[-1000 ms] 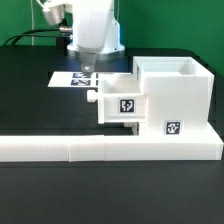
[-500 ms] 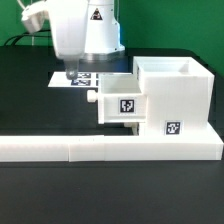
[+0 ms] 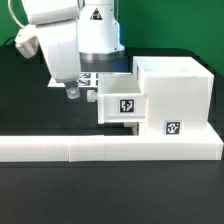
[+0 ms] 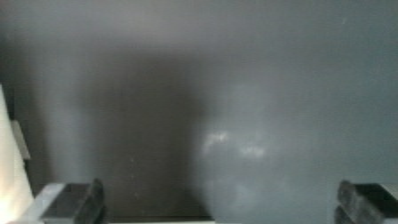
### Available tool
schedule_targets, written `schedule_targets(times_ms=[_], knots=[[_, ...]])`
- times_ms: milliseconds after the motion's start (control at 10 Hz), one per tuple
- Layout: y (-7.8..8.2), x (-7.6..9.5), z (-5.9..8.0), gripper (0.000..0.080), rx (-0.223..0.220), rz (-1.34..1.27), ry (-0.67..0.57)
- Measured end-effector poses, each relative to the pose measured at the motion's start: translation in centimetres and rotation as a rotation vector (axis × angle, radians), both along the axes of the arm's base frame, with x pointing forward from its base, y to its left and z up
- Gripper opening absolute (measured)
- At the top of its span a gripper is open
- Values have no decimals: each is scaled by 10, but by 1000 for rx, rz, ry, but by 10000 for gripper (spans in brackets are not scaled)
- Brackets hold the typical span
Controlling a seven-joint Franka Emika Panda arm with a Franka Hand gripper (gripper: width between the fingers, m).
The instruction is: Assemble drawer
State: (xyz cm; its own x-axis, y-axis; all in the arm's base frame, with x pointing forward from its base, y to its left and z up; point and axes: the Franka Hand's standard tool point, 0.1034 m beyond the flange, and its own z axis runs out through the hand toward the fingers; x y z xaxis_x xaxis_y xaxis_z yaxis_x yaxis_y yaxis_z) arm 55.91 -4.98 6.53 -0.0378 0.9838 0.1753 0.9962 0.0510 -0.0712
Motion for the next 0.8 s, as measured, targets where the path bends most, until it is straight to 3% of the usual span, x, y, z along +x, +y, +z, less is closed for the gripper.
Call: schedule_targets(times_ms=[600, 800], knots=[[53, 0, -6, 649, -1, -64, 32], [64, -1, -6, 649, -1, -84, 40]])
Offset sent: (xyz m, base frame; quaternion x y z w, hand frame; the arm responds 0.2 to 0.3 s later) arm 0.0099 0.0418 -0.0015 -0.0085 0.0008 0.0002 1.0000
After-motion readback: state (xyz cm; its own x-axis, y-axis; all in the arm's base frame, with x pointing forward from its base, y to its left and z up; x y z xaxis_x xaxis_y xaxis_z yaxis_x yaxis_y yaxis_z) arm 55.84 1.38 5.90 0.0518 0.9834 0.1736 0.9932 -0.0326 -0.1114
